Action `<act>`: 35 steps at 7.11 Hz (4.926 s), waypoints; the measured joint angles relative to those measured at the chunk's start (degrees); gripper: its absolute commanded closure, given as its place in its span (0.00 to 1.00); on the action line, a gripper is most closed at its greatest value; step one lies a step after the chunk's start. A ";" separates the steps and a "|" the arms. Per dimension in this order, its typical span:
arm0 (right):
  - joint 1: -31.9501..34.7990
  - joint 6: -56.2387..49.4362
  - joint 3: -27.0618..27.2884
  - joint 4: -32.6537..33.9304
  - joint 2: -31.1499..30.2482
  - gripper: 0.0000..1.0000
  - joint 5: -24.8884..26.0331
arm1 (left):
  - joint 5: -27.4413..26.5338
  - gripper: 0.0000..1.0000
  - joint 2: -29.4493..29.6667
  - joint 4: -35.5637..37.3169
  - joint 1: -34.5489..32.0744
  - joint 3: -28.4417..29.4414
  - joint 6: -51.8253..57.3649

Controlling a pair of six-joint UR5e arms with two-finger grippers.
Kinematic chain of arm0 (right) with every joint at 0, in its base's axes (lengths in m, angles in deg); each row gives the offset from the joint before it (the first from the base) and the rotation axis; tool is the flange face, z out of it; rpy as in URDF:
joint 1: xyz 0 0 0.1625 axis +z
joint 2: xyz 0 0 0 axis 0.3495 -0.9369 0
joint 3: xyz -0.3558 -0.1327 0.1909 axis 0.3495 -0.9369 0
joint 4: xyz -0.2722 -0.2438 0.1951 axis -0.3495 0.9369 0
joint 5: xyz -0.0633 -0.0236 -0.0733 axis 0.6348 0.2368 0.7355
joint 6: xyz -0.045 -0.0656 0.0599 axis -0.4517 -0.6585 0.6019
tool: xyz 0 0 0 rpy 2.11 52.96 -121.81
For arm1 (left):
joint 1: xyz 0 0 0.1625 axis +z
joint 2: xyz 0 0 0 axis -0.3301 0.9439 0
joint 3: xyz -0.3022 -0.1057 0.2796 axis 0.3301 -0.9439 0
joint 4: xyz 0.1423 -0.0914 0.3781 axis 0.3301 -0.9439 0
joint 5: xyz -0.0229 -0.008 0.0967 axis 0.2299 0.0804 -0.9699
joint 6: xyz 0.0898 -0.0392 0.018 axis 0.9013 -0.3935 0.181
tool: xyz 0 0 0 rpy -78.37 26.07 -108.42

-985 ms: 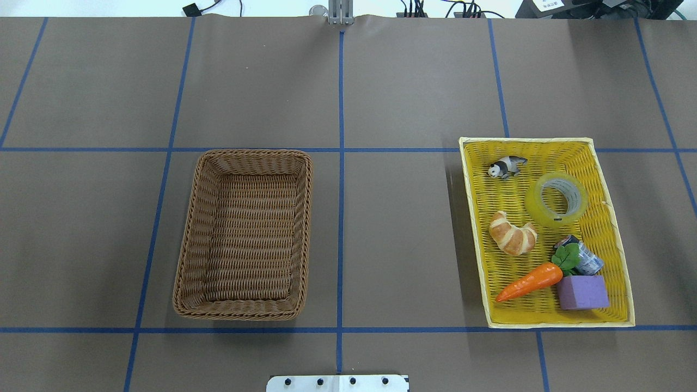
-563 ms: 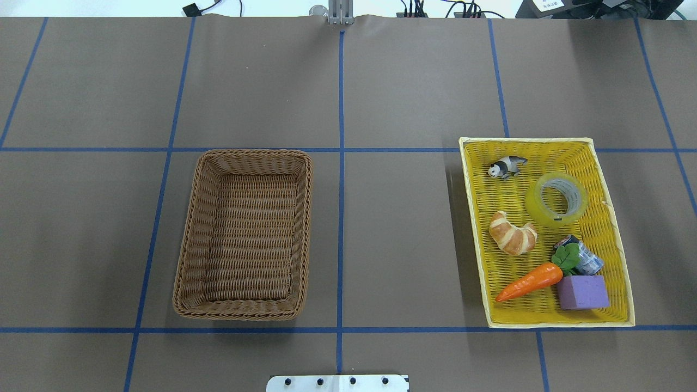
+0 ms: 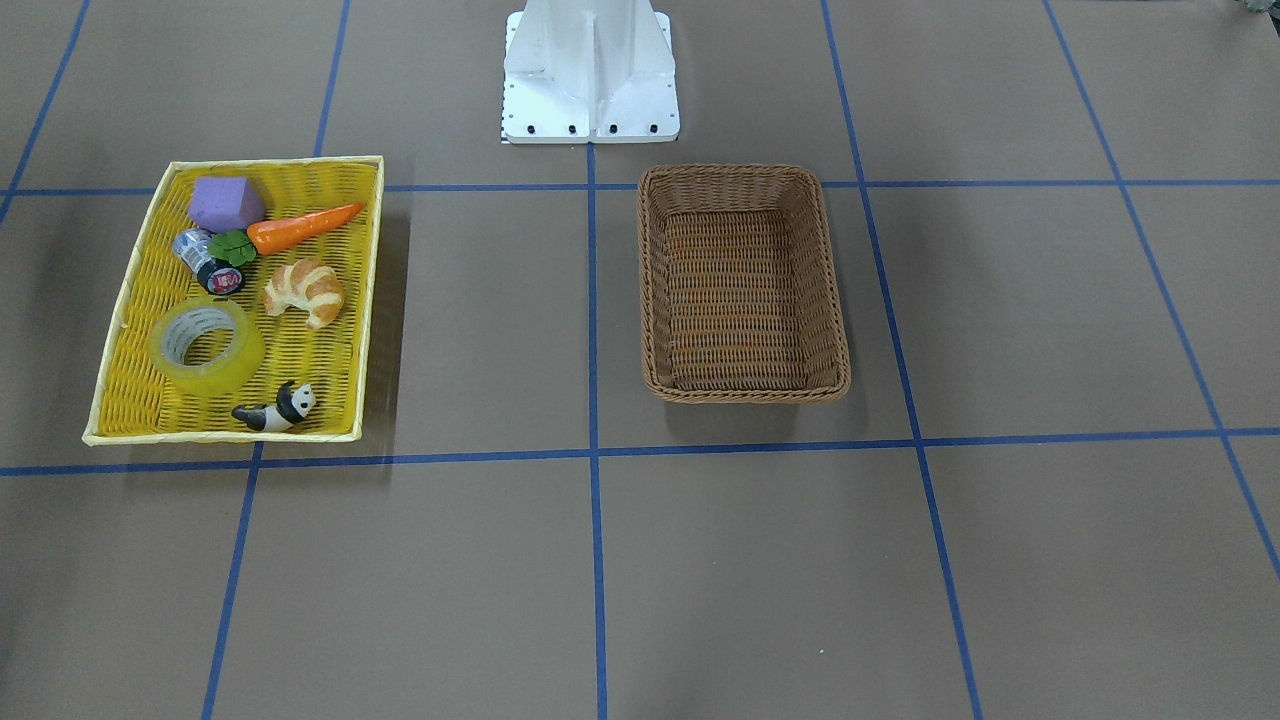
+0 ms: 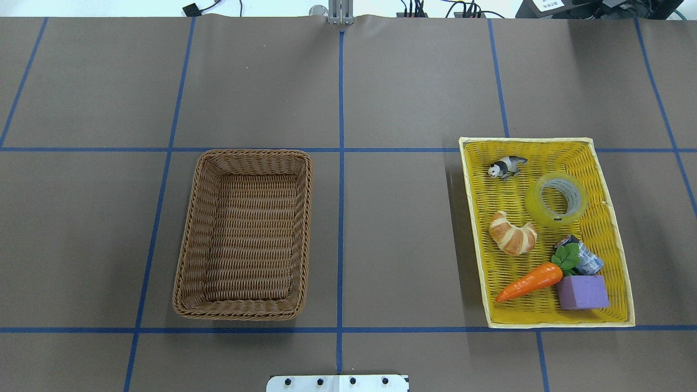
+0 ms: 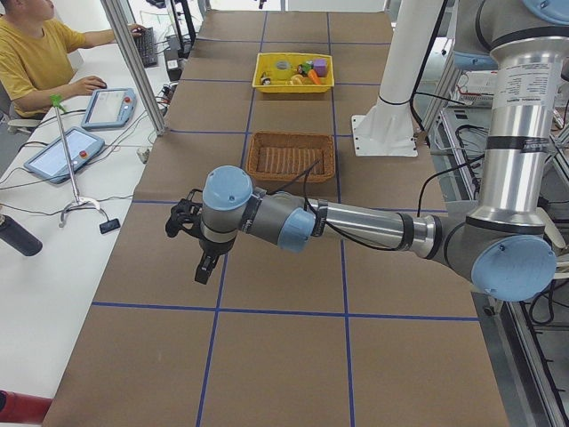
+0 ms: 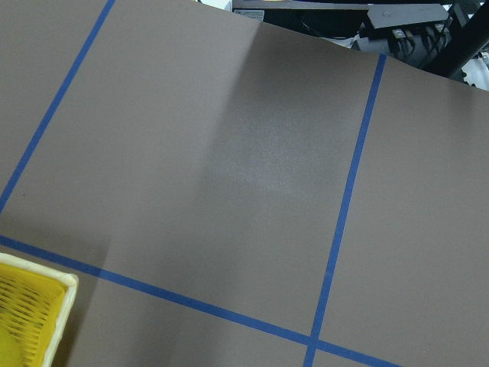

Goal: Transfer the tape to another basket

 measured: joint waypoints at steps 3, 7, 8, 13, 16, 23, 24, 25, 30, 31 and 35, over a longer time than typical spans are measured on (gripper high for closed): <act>-11.04 13.77 3.33 -3.53 0.30 0.00 2.73 | -0.09 0.01 -1.12 -6.77 2.91 -0.36 -2.77; -24.07 30.73 5.83 -3.78 0.14 0.10 13.59 | -0.09 0.01 -2.39 -15.42 8.78 4.59 -8.96; -25.28 30.81 5.72 -3.75 0.08 0.13 14.32 | -0.07 0.01 -2.41 -18.16 9.43 6.09 -9.98; -27.09 22.37 1.59 -3.78 0.29 0.25 14.59 | -0.01 0.01 -2.43 -20.41 10.11 7.17 -10.65; -28.35 20.45 0.89 -3.62 -0.23 0.62 14.72 | -0.07 0.01 -2.43 -20.44 10.12 7.13 -10.66; -27.95 18.11 2.76 -3.02 -0.48 1.00 14.16 | 0.06 0.01 -2.59 -20.44 10.12 7.04 -10.71; -26.75 18.05 3.48 -2.84 -0.26 1.00 13.72 | 0.08 0.01 -2.60 -20.45 10.12 6.99 -10.73; -24.80 18.03 4.30 -2.81 -0.09 1.00 12.17 | 0.09 0.01 -2.60 -20.44 10.12 6.91 -10.76; -21.21 32.38 5.92 -2.67 9.58 1.00 7.65 | -0.46 0.01 0.95 -25.88 13.85 5.14 -23.87; -23.18 36.73 5.96 -2.63 11.65 1.00 10.15 | -1.79 0.01 3.58 -27.32 16.77 5.02 -30.07; -31.53 50.20 6.08 -3.37 19.61 1.00 17.10 | -4.74 0.01 14.71 -28.42 28.81 1.06 -51.16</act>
